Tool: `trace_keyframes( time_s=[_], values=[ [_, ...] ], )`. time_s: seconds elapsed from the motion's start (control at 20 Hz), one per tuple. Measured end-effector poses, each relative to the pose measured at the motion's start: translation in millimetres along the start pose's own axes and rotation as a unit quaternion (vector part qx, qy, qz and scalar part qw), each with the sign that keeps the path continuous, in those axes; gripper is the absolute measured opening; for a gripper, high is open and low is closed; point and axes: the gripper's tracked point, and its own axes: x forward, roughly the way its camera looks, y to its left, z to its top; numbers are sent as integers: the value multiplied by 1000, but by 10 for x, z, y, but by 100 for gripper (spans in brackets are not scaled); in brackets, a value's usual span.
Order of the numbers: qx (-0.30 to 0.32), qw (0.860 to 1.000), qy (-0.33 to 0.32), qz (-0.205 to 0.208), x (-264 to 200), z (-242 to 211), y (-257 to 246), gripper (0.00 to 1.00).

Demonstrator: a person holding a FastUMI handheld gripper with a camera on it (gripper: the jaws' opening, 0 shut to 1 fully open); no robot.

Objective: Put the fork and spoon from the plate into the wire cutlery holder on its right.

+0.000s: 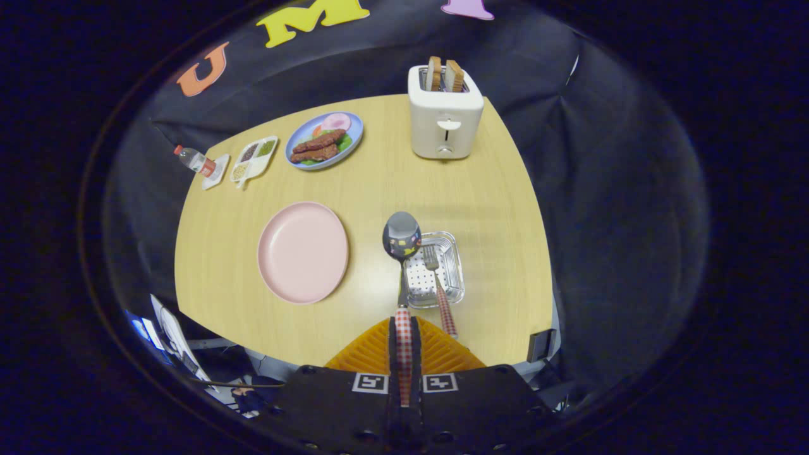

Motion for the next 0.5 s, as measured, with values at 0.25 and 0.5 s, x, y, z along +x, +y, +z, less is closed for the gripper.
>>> trace_keyframes(
  time_s=[0.25, 0.5],
  values=[
    [1, 997, 82, -4, 97, -153, -167, 5],
    [-1, 990, 138, -9, 191, -70, -191, 5]
  ],
)
